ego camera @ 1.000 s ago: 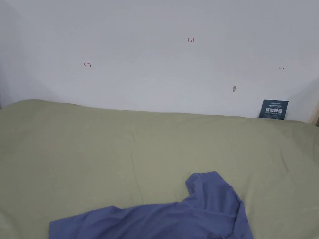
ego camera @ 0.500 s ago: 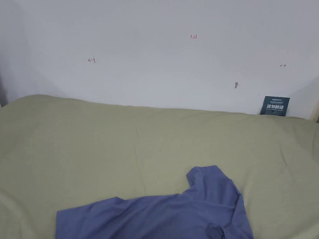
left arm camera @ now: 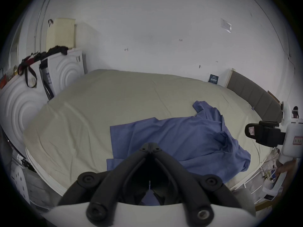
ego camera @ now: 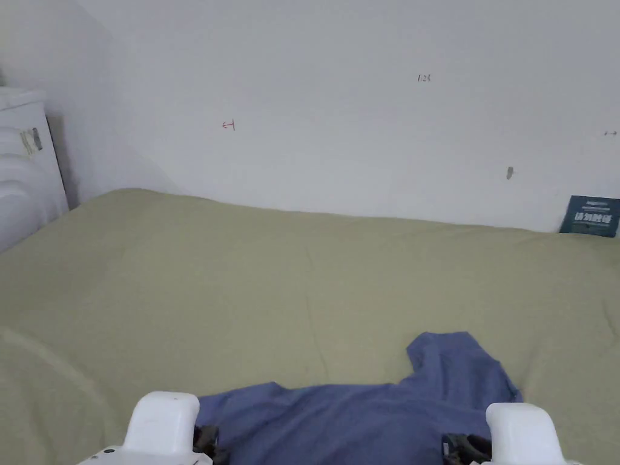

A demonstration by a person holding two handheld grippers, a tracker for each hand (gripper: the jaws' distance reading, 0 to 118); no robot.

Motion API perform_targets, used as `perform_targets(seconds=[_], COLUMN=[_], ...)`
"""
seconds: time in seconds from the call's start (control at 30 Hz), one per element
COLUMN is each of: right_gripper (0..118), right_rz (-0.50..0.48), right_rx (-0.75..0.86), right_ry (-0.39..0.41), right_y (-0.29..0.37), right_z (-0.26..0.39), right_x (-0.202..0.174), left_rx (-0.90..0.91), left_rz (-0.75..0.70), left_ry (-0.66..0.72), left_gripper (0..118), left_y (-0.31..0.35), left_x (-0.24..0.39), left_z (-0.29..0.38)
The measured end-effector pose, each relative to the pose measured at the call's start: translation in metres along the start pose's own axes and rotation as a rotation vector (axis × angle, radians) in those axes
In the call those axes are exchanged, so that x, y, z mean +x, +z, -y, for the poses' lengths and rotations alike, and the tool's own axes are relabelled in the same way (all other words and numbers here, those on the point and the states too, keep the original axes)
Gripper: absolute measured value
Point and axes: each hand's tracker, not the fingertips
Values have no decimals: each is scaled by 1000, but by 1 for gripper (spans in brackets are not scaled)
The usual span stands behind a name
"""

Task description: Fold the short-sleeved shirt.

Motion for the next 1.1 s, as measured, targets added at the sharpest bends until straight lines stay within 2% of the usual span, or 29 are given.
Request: perform_targets(seconds=[0.13, 0.17, 0.2, 0.23, 0.33, 0.37, 0.47, 0.57, 0.63, 0.67, 0.7, 0.73, 0.77, 0.8, 0.83, 0.9, 0.93, 0.97, 1.0, 1.07, 1.1], right_gripper=[1, 1, 1, 1, 1, 1, 1, 1, 1, 4, 14, 39, 85, 100, 97, 95, 95, 95, 95, 95, 94], right_rz=[-27, -24, -24, -25, -18, -16, 4, 24, 52, 63, 86, 99, 112, 131, 100, 122, 98, 137, 136, 137, 101], right_rx=[1, 4, 6, 7, 2, 0, -14, -22, -38, -59, -83, -96, -139, -205, -262, -384, -426, -436, -459, -542, -572], right_ry=[12, 9, 7, 2, -23, -31, -54, -87, -107, -112, -123, -116, -118, -106, -100, -43, -24, 2, 30, -4, -44], right_y=[-7, -8, -9, -9, -12, -12, -16, -26, -39, -50, -65, -86, -105, -132, -157, -202, -223, -238, -255, -278, -287], right_z=[-11, -15, -17, -19, -27, -28, -32, -37, -47, -55, -65, -75, -82, -92, -99, -113, -115, -115, -114, -108, -105], right_x=[8, 12, 16, 22, 40, 45, 65, 89, 111, 124, 137, 152, 166, 179, 194, 210, 218, 221, 224, 231, 233], left_rx=[-56, -53, -97, -136, -241, -269, -382, -470, -407, -398, -367, -332, -296, -304, -318, -308, -314, -318, -324, -316, -323], left_rz=[-43, -53, -48, -36, -30, -33, -18, -103, -154, -162, -107, -22, 18, 43, 56, -12, 1, 8, 24, 17, 14], left_ry=[104, 148, 184, 222, 235, 220, 189, 68, -6, -13, -10, 11, 33, 39, 20, -42, -34, -22, -1, 15, 18], left_gripper=[0, 5, 18, 40, 68, 83, 83, 83, 82, 64, 23, 0, 0, 0, 0, 0, 0, 0, 0, 0, 0], left_y=[-47, -64, -79, -99, -157, -173, -217, -248, -234, -230, -226, -219, -214, -213, -213, -210, -210, -210, -207, -205, -205], left_x=[-52, -69, -81, -94, -110, -110, -104, -90, -73, -70, -67, -66, -65, -63, -61, -59, -60, -63, -60, -62, -63], left_z=[-17, -24, -29, -35, -44, -45, -42, -30, -31, -33, -35, -34, -36, -37, -38, -38, -39, -40, -38, -38, -38])
